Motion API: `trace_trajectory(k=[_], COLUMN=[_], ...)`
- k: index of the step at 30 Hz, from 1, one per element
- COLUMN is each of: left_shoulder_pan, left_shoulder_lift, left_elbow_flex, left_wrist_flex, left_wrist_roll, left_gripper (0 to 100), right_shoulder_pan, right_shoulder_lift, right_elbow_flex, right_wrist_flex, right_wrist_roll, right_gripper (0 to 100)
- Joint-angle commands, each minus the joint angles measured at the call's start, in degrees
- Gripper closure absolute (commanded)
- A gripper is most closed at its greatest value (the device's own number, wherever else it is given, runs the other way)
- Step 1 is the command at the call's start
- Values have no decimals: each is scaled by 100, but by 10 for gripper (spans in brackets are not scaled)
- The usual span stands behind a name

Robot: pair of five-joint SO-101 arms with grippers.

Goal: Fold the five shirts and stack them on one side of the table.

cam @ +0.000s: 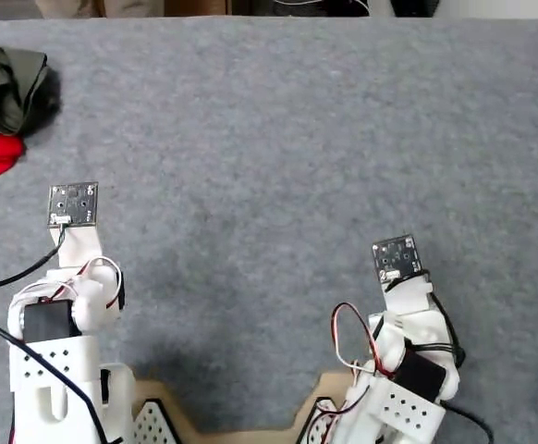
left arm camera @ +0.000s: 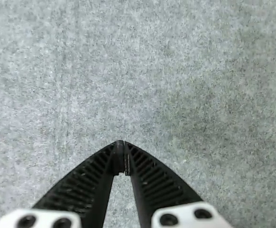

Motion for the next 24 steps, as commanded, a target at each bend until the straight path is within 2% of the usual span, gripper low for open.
trace_trajectory(k=[1,19,22,24], left_shoulder_pan=[-62,-97,-677,-1398], left_shoulder_lift=[-57,-57,-4,4], left_elbow_flex=[-88,-598,-993,-1284], left_wrist_flex=[-53,-79,-79,-79], left_wrist_roll=[9,9,9,-18], left_gripper=[981,981,980,980], right_shoulder_pan=[-48,-48,-48,-48], right_shoulder_lift=[-620,-620,-620,-620], right_elbow_flex=[22,22,22,22], right_wrist_flex=[167,167,167,167], right_wrist_roll=[70,70,70,70], right_gripper=[992,992,992,992])
